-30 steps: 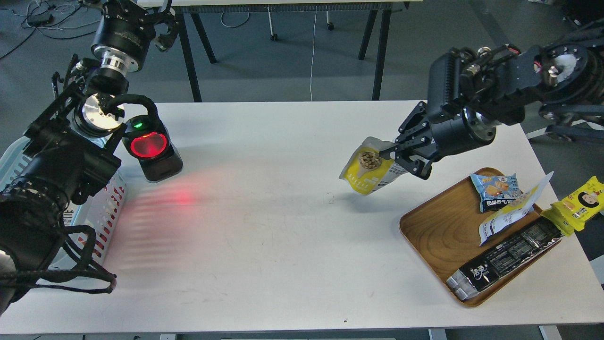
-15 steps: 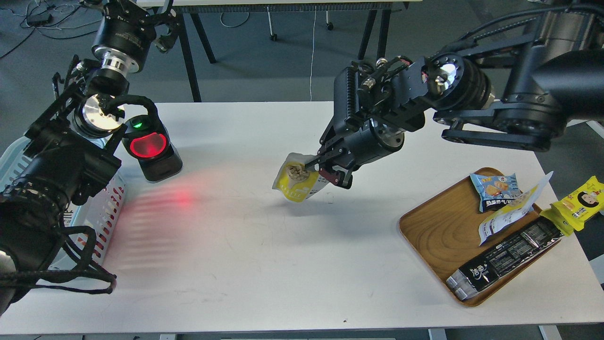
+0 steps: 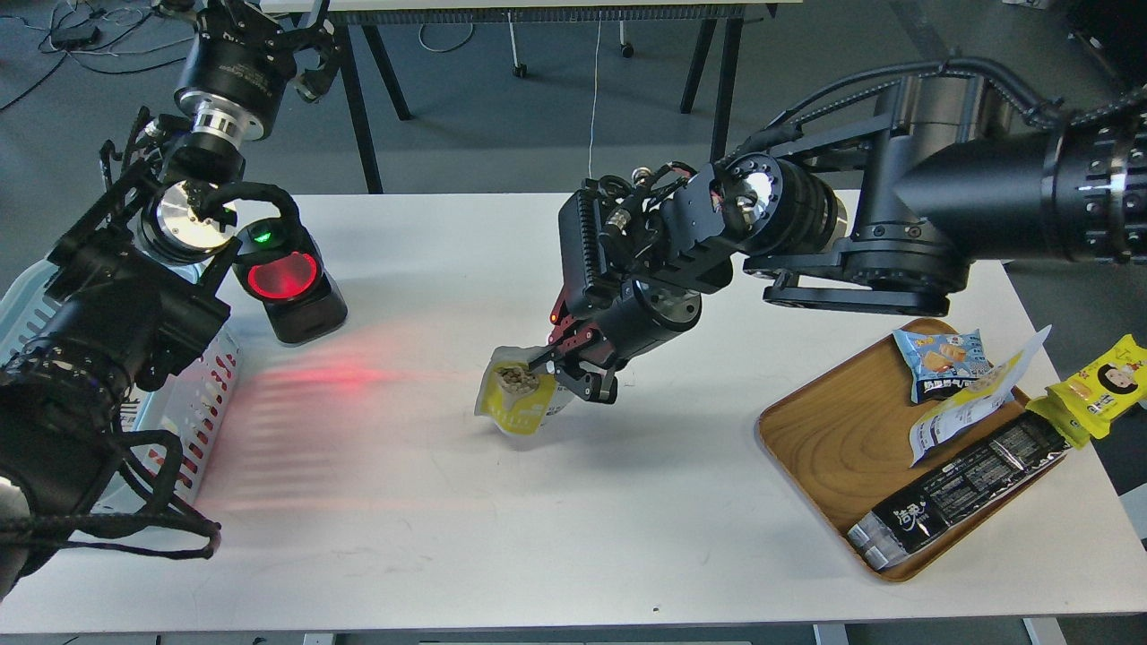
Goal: Scan snack and place in basket
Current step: 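Carry the chip bag toward the scanner and set it on the table, then open the right gripper and withdraw the right arm upward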
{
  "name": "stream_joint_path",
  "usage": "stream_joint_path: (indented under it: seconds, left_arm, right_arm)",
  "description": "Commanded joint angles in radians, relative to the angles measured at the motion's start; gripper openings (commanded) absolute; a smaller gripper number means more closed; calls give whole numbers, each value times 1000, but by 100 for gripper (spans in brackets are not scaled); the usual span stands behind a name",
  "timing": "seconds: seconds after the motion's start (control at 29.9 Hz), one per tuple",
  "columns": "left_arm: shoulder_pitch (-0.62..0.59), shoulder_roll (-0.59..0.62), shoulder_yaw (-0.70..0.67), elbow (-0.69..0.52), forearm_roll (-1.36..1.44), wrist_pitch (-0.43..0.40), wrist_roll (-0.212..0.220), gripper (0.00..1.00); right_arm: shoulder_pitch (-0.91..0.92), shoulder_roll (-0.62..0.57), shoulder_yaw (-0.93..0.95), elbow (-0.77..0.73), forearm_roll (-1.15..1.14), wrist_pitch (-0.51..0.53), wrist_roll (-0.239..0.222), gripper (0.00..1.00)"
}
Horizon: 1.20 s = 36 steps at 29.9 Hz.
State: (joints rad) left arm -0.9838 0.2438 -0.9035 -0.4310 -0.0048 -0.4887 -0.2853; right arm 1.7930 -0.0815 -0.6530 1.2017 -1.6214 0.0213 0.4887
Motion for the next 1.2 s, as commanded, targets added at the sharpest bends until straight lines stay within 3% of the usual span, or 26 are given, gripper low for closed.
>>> stream_joint_path:
  seconds: [0.0, 0.44, 0.84, 1.17]
  left_arm:
    - [1, 2, 0, 0, 0, 0, 0, 100]
    - [1, 2, 0, 0, 0, 0, -2, 100]
    - [1, 2, 0, 0, -1, 0, -2, 100]
    - [-21, 20, 0, -8, -1, 0, 6, 100]
  right_arm:
    - [-1, 6, -5, -8, -6, 2, 0, 0]
    - [-21, 43, -14, -59, -17, 2, 0, 4]
    - [-11, 17, 7, -53, 3, -1, 0, 37]
    - [-23, -300, 228, 34, 171, 22, 0, 72]
